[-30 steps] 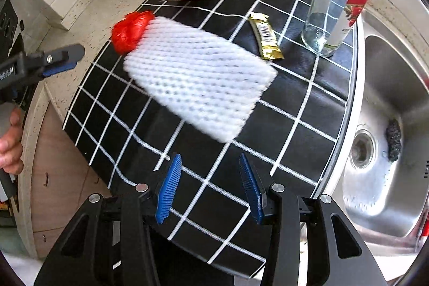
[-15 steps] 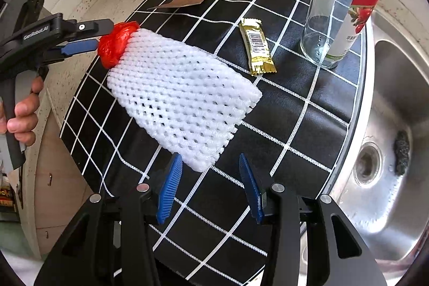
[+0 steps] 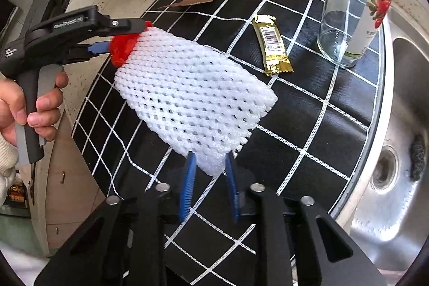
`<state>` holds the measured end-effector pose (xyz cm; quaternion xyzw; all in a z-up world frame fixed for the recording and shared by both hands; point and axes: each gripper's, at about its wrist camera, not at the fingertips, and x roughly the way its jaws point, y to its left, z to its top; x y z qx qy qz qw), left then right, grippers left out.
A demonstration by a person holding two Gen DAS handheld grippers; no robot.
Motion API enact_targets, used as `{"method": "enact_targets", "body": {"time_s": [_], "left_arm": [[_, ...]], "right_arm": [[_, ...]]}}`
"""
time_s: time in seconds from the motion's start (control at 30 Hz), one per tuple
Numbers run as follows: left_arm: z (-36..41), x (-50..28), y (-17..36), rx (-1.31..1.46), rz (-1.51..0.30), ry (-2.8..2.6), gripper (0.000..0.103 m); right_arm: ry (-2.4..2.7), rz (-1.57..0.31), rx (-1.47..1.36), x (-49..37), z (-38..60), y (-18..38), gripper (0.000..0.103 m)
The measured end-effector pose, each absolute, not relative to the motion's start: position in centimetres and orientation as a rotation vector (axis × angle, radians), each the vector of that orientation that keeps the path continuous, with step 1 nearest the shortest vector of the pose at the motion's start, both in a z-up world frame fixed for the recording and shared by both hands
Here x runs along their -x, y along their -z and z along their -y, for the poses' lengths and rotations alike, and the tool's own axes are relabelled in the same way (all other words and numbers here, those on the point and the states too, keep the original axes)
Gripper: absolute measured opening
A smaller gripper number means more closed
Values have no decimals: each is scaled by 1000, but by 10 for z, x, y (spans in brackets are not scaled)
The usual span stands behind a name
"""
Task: Collect trash
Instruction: 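Grasp the white foam net with the right tool while the left tool grasps the red bag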
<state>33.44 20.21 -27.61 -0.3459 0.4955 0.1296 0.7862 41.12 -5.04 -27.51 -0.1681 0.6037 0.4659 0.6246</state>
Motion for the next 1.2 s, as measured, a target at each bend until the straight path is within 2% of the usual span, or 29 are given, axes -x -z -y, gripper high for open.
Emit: {"method": "enact_targets", "body": {"time_s": [0.13, 0.27, 0.7, 1.2], "left_arm": [[-202, -333, 276, 739, -1059, -294, 54], [-197, -333, 270, 700, -1057, -298, 48], [-197, -301, 240, 715, -1007, -311, 47], [-194, -232, 221, 706, -985, -334, 47]], "right_arm": [[-1079, -1386, 369, -410, 50, 276, 9], [-1090, -1365, 361, -407, 54, 271, 7], [-1105, -1324, 320, -393, 65, 247, 6], [-1120, -1296, 320, -330, 90, 221, 6]]}}
